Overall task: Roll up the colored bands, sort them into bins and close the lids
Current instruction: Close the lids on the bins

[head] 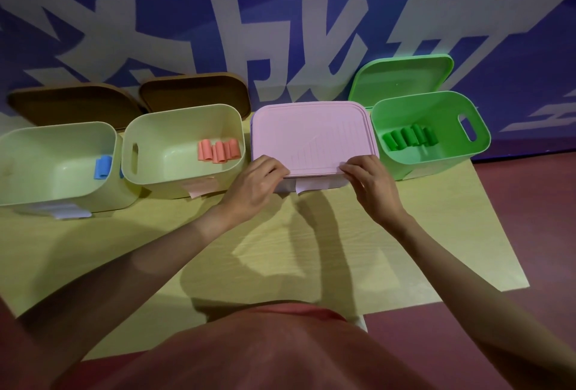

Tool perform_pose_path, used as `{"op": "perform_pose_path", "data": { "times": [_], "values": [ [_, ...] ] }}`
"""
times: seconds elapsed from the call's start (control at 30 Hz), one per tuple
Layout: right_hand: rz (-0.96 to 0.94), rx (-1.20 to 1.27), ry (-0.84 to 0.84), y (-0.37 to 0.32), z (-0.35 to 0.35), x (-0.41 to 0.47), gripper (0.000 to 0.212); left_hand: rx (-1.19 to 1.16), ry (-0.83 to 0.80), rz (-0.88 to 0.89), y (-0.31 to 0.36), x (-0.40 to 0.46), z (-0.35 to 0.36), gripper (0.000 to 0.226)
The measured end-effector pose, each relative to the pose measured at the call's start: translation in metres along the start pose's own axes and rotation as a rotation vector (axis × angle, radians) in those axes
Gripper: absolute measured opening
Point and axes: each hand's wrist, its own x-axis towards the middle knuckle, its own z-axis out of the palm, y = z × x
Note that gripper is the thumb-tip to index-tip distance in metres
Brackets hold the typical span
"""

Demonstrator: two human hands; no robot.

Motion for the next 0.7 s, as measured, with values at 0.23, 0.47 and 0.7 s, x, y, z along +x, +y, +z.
{"op": "perform_pose_path", "data": {
  "times": [0.23,0.47,0.7],
  "values": [
    [0.138,0.091,-0.048,-0.003,0.000,0.010,0.024,-0.014,0.008,-0.047,-0.002,-0.003,0.002,0.014],
    [0.561,0.039,-0.043,-0.009,0.015,0.023,0.037,-0.030,0.015,-0.118,-0.003,-0.003,0.005,0.019],
    [0.609,0.073,0.016,-0.013,0.017,0.023,0.009,0.242,-0.092,-0.181,-0.011,-0.013,0.015,0.049]
  ]
}}
